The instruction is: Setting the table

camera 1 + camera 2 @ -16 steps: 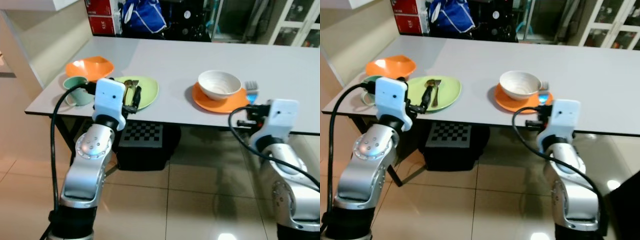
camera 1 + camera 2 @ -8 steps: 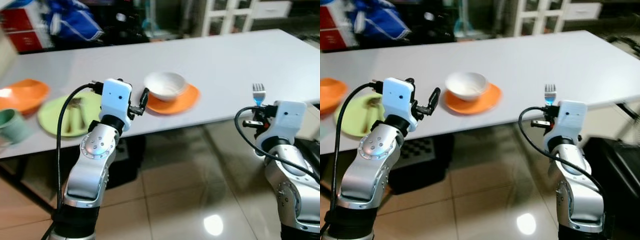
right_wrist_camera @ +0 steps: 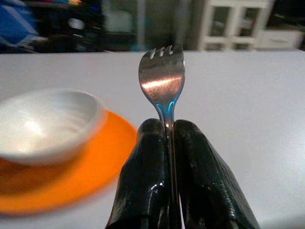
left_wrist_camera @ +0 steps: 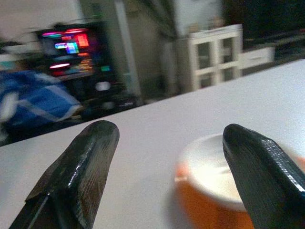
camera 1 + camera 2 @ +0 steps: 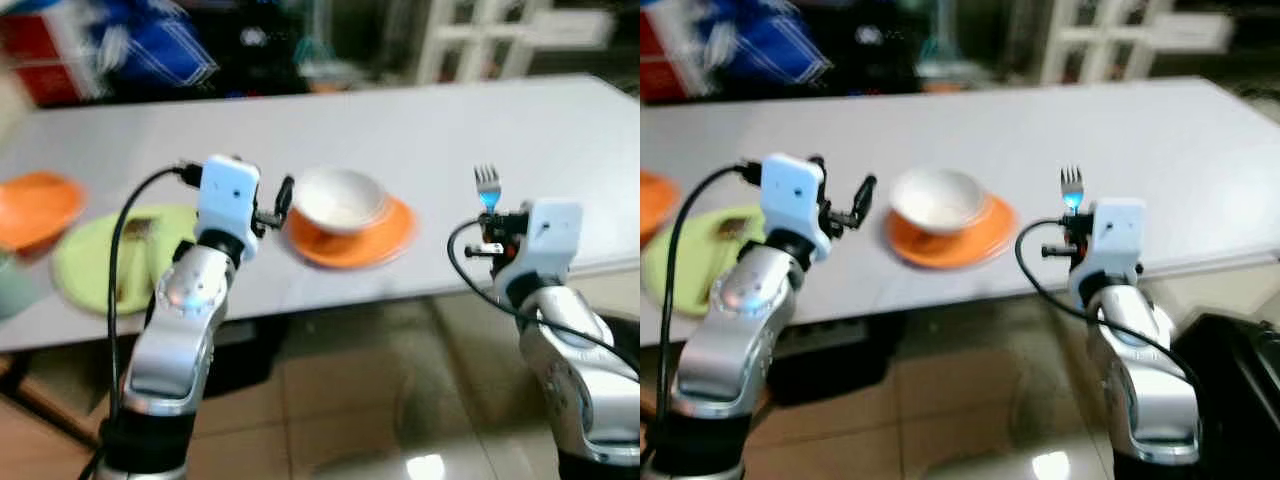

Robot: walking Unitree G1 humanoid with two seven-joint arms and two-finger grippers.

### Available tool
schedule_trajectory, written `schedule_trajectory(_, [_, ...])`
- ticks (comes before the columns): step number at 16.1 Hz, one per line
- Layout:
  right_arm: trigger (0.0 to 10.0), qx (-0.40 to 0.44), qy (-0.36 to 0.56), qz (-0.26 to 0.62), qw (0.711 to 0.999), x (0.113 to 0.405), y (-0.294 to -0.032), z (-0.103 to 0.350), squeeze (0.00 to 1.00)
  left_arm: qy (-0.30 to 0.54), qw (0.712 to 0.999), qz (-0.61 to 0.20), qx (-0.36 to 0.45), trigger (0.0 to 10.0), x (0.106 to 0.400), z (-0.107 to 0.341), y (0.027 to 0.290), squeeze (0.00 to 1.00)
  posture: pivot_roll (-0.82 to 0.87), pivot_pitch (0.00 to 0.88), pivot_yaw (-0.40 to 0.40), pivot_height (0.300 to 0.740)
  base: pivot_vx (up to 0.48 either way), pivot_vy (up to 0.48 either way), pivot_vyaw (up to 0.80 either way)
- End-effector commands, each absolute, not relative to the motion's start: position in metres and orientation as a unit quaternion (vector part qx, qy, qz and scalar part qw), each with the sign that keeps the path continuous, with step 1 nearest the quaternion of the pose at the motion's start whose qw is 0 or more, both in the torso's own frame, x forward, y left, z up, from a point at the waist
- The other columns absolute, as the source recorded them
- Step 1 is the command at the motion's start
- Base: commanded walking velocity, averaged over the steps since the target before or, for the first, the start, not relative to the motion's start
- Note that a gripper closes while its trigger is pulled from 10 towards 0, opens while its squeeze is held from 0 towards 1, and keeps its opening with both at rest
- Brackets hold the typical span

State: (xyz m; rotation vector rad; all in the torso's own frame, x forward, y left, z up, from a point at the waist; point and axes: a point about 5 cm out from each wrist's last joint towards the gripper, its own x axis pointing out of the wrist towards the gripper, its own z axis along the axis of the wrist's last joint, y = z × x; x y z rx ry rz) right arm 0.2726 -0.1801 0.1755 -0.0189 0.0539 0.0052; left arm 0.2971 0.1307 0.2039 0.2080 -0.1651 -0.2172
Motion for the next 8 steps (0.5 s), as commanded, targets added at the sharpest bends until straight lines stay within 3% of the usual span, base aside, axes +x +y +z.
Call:
schedule_trajectory(1, [10.0,-0.008,0.017,0.018,1.0,0.273,-0.172,0.18,0.0,-0.079,0.986,-0.095,0.108,10.0,0.296,0.204,0.139,0.0,-0.02,0.0,-0.003,0.74,0.401,0.0,0.8])
schedule_trajectory(4, [10.0,0.004,0.009,0.006,1.0,0.273,-0.177,0.182,0.0,-0.079,0.986,-0.099,0.106,10.0,0.295,0.203,0.137,0.0,-0.02,0.0,-0.004,0.74,0.395,0.0,0.0])
schedule_trajectory(8, [10.0,-0.006,0.022,0.023,0.999,0.274,-0.182,0.184,0.0,-0.082,0.979,-0.14,0.121,10.0,0.29,0.201,0.128,0.0,-0.02,0.0,-0.007,0.74,0.0,0.0,0.0])
